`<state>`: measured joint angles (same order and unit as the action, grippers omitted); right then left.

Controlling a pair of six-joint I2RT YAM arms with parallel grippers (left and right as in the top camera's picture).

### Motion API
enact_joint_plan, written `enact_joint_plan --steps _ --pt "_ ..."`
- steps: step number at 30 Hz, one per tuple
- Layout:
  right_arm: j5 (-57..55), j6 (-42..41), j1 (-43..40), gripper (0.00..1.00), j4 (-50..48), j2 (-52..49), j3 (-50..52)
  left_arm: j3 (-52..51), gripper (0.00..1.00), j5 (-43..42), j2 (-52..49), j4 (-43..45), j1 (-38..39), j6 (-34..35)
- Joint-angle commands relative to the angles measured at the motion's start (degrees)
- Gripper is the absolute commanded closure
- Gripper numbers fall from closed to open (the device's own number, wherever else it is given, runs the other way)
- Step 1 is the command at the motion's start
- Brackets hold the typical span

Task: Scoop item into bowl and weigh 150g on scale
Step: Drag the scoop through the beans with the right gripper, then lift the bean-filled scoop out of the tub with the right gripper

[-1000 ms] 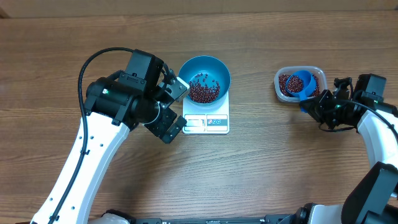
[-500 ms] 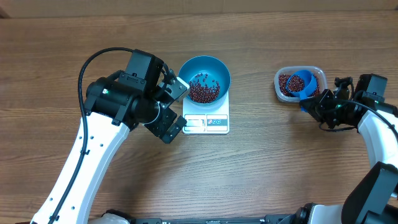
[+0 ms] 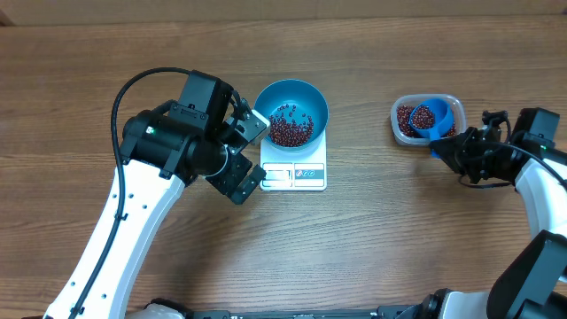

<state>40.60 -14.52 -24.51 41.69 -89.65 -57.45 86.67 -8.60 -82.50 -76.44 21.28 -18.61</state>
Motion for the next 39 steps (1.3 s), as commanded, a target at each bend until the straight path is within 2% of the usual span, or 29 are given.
enact_joint_plan --steps 1,13,39 --pt "3.52 1.49 -1.75 0.96 0.50 -0.22 -1.51 -0.28 0.00 -1.09 0.76 0.17 -0.26 -1.29" --pt "7.61 6.10 -2.99 0.96 1.73 -0.22 -1.51 -0.28 0.00 -1.09 0.76 0.17 -0.26 -1.29" --pt "8.61 7.34 -2.99 0.96 2.16 0.52 -1.51 -0.28 0.00 -1.09 0.76 0.17 -0.26 -1.29"
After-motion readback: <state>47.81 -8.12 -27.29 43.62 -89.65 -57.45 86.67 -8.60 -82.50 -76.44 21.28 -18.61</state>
